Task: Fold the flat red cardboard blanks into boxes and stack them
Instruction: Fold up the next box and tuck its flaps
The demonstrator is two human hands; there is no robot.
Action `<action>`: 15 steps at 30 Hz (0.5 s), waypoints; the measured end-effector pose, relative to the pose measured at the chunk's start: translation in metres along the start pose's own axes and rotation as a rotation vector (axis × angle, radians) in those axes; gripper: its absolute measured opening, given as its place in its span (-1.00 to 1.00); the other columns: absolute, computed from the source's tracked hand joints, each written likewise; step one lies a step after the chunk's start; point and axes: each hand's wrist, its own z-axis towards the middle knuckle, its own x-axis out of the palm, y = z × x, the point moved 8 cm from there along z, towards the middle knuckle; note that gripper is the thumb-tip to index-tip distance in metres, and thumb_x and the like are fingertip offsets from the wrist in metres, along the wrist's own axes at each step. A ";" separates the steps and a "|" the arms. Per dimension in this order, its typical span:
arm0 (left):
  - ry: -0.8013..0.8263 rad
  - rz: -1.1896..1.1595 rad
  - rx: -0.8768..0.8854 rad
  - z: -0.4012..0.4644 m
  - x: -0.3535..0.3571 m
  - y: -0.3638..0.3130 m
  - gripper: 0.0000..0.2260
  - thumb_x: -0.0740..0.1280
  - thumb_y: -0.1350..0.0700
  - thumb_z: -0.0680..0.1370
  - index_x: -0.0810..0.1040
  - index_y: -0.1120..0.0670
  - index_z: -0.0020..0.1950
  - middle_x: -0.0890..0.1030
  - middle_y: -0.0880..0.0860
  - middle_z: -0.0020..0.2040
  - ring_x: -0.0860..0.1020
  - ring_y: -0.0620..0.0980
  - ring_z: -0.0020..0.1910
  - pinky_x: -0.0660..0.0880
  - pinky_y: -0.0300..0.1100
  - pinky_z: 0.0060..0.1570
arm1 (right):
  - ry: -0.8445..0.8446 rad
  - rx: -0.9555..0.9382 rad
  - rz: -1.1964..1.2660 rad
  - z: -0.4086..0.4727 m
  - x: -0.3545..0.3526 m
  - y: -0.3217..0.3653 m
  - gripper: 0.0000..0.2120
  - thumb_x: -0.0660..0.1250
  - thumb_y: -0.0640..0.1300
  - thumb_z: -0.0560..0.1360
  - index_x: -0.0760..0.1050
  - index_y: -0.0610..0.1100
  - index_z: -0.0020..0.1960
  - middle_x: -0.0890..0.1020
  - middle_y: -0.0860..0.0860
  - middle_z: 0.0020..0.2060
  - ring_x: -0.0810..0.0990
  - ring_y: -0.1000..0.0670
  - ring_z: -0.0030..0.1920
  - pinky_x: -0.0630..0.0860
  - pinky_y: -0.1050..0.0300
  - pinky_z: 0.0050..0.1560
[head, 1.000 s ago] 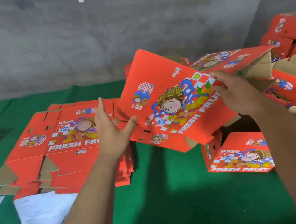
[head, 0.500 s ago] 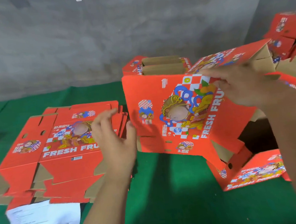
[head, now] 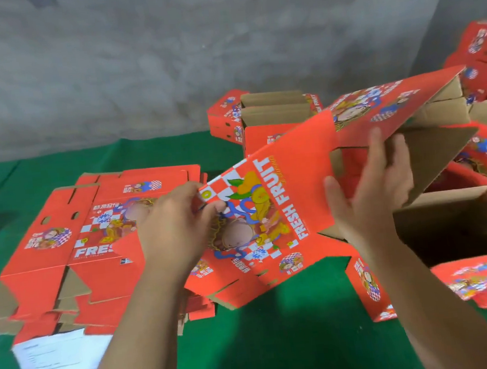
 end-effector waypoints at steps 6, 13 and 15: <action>0.092 -0.353 -0.185 -0.011 0.003 0.052 -0.73 0.50 -0.22 0.49 0.54 -0.07 -0.13 0.57 -0.09 -0.38 0.52 0.00 -0.36 0.42 -0.02 -0.29 | 0.095 0.430 0.018 -0.030 0.033 -0.076 -0.12 0.33 0.21 0.48 -0.03 0.09 0.66 -0.07 -0.10 0.66 -0.10 -0.21 0.63 -0.04 -0.32 0.56; 0.067 -0.500 -0.266 -0.032 -0.003 0.066 -0.75 0.45 -0.24 0.46 0.61 -0.10 -0.06 0.68 -0.03 -0.28 0.64 0.08 -0.28 0.59 0.15 -0.23 | -0.115 0.456 0.191 -0.031 0.025 -0.083 -0.13 0.40 0.12 0.51 -0.02 0.04 0.65 -0.04 -0.16 0.63 -0.04 -0.19 0.59 -0.04 -0.18 0.54; 0.037 -0.563 -0.283 -0.042 -0.005 0.068 -0.78 0.47 -0.22 0.46 0.63 -0.13 -0.03 0.70 -0.02 -0.25 0.64 0.00 -0.29 0.60 0.03 -0.25 | -0.324 0.415 0.191 -0.041 0.007 -0.088 -0.32 0.38 0.13 0.47 0.26 -0.11 0.47 0.31 -0.24 0.44 0.26 -0.22 0.43 0.16 -0.17 0.49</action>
